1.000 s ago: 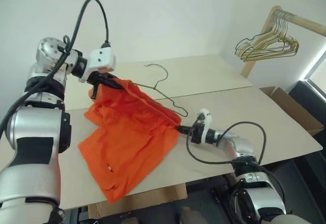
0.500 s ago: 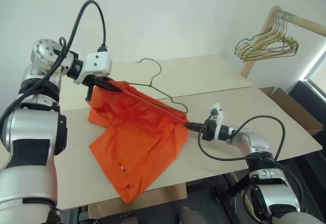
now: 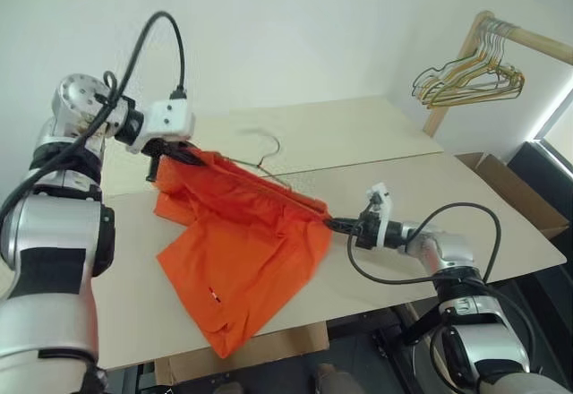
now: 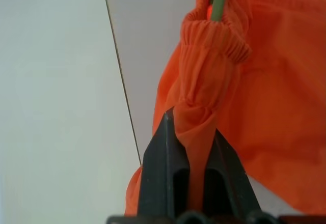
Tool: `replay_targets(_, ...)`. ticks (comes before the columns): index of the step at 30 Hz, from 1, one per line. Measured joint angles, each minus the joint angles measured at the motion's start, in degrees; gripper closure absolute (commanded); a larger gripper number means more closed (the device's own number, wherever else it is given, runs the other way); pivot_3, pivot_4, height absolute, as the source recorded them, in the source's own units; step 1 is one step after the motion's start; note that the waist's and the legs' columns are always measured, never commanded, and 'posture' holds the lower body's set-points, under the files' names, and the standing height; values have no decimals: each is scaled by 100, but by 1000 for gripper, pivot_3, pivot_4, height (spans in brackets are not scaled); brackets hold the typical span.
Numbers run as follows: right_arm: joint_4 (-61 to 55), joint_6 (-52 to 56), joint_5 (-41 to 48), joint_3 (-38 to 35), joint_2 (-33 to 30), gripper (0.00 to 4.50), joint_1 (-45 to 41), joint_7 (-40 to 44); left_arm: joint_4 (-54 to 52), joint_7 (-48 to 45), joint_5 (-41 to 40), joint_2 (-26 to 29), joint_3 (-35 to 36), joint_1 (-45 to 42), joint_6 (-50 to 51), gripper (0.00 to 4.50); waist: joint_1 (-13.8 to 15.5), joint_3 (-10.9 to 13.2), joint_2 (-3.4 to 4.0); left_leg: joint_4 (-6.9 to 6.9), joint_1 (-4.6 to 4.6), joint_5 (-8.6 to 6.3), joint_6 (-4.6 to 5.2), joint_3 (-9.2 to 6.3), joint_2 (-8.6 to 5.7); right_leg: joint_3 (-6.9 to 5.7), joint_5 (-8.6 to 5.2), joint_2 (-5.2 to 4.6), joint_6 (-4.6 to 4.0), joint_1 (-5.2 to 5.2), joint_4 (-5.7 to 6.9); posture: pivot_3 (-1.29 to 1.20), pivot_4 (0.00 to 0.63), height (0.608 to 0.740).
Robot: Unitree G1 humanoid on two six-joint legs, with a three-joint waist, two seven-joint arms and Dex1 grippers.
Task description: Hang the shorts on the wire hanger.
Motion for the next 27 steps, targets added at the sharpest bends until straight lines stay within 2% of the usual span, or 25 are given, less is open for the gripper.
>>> replay_targets(6,-459,-350,-165,276,-381,4439,5,303,0,475,140,-9,9,57,-97,4500,29,0,0,0,-4,-2,3,1,-1,-1,-1,-2,1,0,-1,-32,0,740)
replay_targets(11,-952,-551,-411,494,-781,4439,-83,509,1,460,-66,-135,195,173,-3,4500,55,0,0,1,-5,-2,3,4,0,-2,-1,-2,1,-4,-4,-48,0,740)
replay_targets(14,-1049,-513,-675,827,-1185,4439,-850,727,-11,478,-170,-165,374,235,10,4500,33,26,40,11,-4,-2,2,16,-2,9,0,-3,1,-10,5,-45,0,740)
replay_targets(17,-1328,-933,-1131,994,-1626,4439,-1864,968,-34,827,-344,-319,605,440,59,4500,58,27,43,6,-3,-2,3,6,7,-4,-1,7,1,-8,0,-41,0,740)
replay_targets(27,-1075,-1848,-1726,1545,-1510,4439,-2227,1302,-237,1466,-541,-454,878,715,223,4500,123,27,42,8,-10,-2,3,14,-4,-1,1,-9,1,-10,0,-20,0,740)
